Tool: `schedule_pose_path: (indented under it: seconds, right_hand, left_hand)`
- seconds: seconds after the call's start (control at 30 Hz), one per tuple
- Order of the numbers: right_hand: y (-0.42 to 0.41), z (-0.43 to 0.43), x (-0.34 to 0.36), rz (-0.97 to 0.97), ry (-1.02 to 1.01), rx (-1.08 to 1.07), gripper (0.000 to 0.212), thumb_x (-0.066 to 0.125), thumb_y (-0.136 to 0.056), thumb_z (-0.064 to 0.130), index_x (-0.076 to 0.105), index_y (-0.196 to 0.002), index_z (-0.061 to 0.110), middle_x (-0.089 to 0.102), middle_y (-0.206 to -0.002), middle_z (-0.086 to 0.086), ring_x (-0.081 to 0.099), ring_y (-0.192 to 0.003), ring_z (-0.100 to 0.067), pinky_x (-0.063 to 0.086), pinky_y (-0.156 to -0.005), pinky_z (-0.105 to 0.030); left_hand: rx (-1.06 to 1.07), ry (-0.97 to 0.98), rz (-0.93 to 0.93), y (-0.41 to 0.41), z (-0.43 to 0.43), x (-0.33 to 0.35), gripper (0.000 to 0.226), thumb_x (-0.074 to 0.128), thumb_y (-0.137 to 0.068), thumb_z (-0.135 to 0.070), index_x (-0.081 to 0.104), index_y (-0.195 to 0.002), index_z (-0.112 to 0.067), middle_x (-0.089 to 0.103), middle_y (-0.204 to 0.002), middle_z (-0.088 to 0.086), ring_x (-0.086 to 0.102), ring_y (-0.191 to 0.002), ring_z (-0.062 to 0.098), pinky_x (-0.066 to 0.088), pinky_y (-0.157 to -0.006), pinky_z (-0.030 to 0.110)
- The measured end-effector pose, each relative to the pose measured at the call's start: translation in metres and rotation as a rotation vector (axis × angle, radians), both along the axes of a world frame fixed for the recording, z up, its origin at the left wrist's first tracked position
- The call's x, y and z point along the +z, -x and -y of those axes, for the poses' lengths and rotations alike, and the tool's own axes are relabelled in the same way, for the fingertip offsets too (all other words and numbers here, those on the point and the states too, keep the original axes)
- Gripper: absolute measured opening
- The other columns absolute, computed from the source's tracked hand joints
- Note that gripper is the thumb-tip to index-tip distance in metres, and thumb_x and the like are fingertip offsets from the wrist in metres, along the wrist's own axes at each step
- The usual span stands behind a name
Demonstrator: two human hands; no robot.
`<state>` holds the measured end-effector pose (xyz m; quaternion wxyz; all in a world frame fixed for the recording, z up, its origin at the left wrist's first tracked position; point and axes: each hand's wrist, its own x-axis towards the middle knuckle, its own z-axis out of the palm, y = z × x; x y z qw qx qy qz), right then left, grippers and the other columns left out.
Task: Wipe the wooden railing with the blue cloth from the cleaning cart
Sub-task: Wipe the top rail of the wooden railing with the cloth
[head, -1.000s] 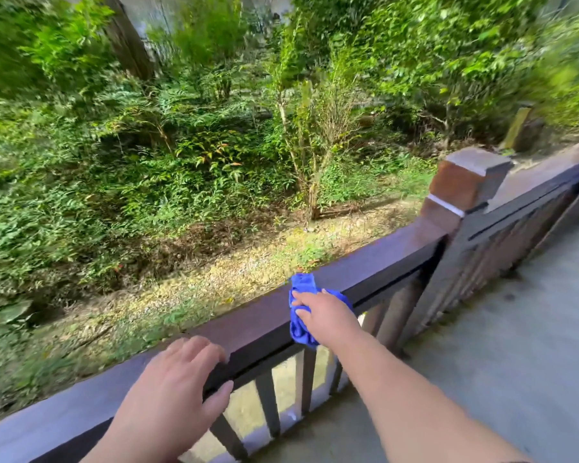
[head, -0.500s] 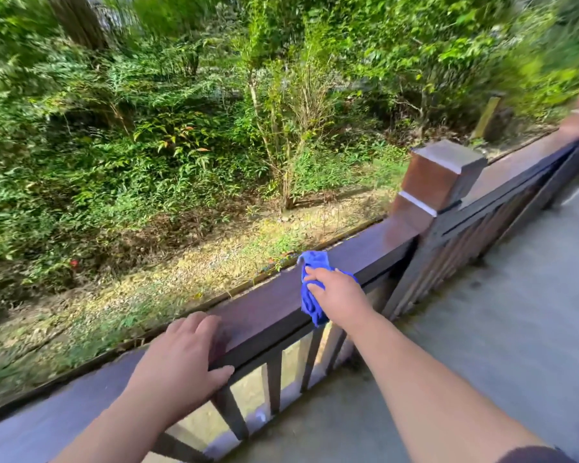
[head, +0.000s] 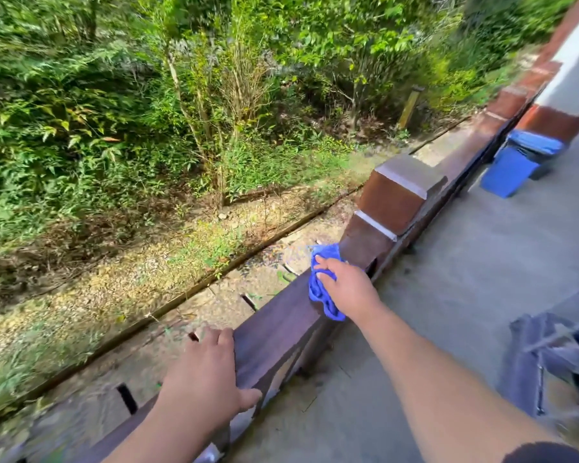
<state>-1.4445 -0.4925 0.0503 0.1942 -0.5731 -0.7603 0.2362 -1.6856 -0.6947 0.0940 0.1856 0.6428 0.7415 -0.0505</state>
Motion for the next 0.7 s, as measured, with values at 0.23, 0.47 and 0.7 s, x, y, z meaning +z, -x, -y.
schedule_pose_path:
  seconds: [0.23, 0.47, 0.7]
  right_hand:
    - [-0.017, -0.054, 0.005, 0.036, -0.025, -0.155, 0.029, 0.061, -0.095, 0.023, 0.069, -0.123, 0.020, 0.069, -0.127, -0.003, 0.062, -0.118, -0.025, 0.045, -0.103, -0.036]
    - [-0.045, 0.010, 0.013, -0.141, 0.091, -0.119, 0.022, 0.060, -0.095, 0.020, 0.071, -0.114, 0.024, 0.070, -0.116, 0.019, 0.059, -0.102, 0.011, 0.040, -0.089, -0.005]
    - [-0.182, 0.047, -0.020, -0.648, 0.242, -0.626, 0.025, 0.055, -0.097, 0.001, 0.072, -0.089, 0.018, 0.075, -0.081, -0.004, 0.065, -0.070, -0.013, 0.048, -0.065, -0.024]
  left_hand:
    - [0.007, 0.017, 0.006, 0.000, -0.014, -0.011, 0.110, 0.064, -0.064, -0.082, 0.027, -0.147, -0.021, 0.039, -0.142, -0.001, 0.046, -0.132, 0.027, 0.048, -0.102, 0.039]
    - [-0.150, -0.071, 0.058, -0.024, -0.040, 0.016, 0.093, 0.048, -0.070, -0.089, 0.034, -0.146, -0.038, 0.042, -0.140, -0.011, 0.045, -0.131, 0.018, 0.040, -0.107, 0.035]
    - [-0.414, -0.125, 0.108, -0.149, -0.095, 0.044, 0.053, 0.047, -0.086, -0.073, 0.059, -0.119, -0.033, 0.062, -0.118, -0.012, 0.059, -0.115, 0.011, 0.047, -0.090, 0.030]
